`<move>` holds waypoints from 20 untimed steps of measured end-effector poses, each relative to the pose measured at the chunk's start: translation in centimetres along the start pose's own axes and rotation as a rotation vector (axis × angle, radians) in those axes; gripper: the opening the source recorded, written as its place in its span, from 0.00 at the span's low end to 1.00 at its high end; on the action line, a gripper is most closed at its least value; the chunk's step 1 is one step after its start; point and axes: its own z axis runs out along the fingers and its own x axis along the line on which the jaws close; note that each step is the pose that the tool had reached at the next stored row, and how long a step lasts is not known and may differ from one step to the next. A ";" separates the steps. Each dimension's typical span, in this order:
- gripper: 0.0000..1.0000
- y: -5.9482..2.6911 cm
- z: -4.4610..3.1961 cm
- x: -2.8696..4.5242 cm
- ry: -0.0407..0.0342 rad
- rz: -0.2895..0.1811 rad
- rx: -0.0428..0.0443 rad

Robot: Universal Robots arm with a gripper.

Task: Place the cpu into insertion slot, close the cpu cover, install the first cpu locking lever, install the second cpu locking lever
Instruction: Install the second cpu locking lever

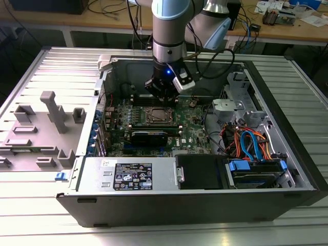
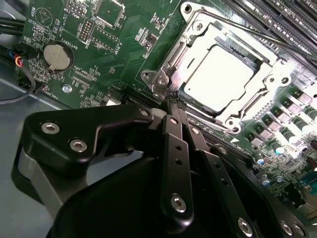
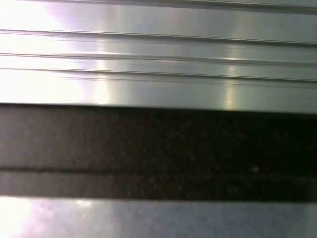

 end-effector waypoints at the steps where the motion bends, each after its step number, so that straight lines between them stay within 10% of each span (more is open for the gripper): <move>1: 0.11 -0.07 0.00 0.00 0.0001 0.000 0.0001; 20: 0.11 -0.82 -0.10 0.03 0.0002 0.000 0.0008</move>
